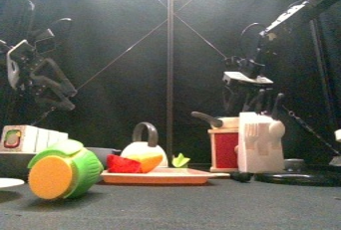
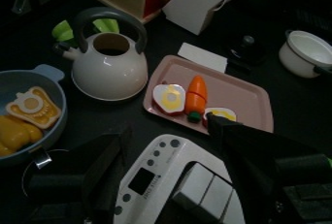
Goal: Place green sushi pieces in pan
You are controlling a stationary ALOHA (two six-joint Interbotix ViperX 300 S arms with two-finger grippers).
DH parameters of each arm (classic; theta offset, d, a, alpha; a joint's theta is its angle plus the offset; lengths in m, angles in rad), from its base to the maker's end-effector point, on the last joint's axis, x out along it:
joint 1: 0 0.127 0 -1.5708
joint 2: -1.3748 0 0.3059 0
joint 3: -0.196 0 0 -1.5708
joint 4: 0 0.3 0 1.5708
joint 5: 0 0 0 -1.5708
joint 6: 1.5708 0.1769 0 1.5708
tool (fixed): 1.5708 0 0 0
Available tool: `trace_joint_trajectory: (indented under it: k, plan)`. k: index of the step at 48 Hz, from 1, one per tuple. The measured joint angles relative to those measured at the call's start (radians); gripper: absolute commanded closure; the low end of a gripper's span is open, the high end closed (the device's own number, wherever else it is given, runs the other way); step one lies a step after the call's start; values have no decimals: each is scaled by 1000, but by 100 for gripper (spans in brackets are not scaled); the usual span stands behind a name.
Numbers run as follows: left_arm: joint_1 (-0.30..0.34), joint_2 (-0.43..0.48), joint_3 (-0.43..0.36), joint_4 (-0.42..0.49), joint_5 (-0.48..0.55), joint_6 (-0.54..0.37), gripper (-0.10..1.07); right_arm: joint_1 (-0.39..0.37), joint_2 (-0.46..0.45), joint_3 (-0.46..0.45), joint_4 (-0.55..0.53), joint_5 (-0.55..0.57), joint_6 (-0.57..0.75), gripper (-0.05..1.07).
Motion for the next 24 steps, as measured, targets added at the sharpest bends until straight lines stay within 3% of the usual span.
trace_joint_trajectory:
  k: [24]
  plan:
    - [0,0,0,0,0,-2,2,46,-2,-2,-5,0,-2,4]
